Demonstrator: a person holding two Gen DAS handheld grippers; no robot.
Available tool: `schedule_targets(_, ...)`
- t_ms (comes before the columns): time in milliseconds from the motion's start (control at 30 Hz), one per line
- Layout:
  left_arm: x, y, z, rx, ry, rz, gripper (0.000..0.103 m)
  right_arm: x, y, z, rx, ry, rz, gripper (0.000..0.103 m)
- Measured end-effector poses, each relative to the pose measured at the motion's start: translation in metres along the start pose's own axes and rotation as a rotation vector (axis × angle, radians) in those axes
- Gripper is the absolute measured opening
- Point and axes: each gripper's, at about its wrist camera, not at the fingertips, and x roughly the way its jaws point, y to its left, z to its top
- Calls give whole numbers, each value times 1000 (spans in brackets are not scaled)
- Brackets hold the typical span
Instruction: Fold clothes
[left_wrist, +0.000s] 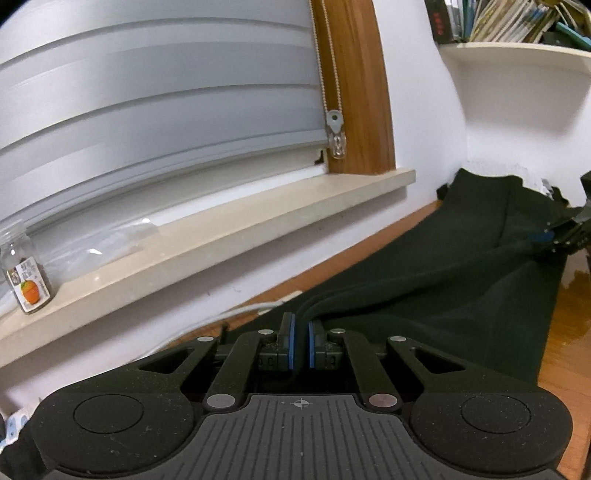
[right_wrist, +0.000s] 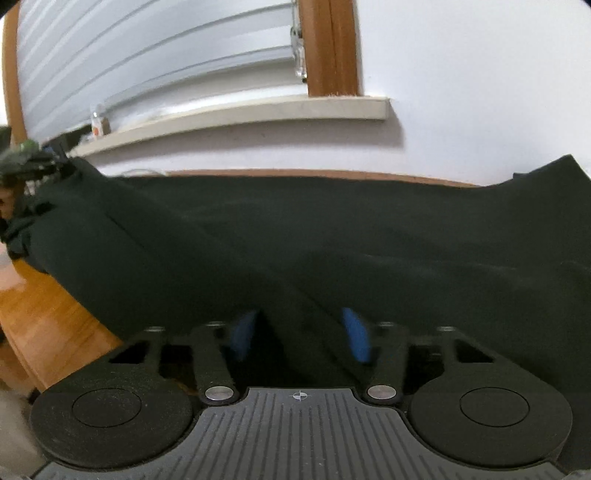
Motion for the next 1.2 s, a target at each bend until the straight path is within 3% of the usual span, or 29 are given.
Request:
schedule_targets(67, -5, 0, 2, -8, -23, -2, 7, -9, 6, 4, -30, -34, -21, 9)
schedule_targets(200, -21, 4, 9, -26, -97, 27, 7, -27, 27, 22, -120, -126, -112, 7)
schedule_targets(367, -28, 23, 25, -85, -171, 104, 6, -26, 61, 72, -302, -291, -284, 7)
schedule_targets(467, -9, 42, 35, -96, -148, 171, 6, 9, 69, 112, -327, -323, -333, 7)
schedule_targets(533, 12, 55, 33, -103, -72, 182, 7, 48, 72, 130, -345, -325, -395, 8)
schedule_targets(567, 24, 60, 30, -109, -17, 178, 8, 69, 71, 136, -331, -292, -410, 15)
schedule_targets(667, 49, 62, 17, -99, 93, 164, 18, 108, 61, 141, -219, -216, -400, 32)
schedule_targets(733, 53, 60, 11, -84, 101, 170, 46, 112, 61, 134, -194, -217, -366, 41)
schedule_targets(800, 53, 61, 9, -87, 94, 189, 51, 114, 66, 125, -194, -208, -329, 51)
schedule_targets(900, 44, 67, 11, -127, 82, 182, 62, 118, 77, 104, -205, -158, -254, 56)
schedule_targets(1033, 23, 68, 4, -120, 73, 175, 66, 128, 89, 72, -179, -93, -148, 67)
schedule_targets(1200, -14, 77, -6, -92, 82, 210, 69, 141, 88, 56, -157, -27, -129, 73)
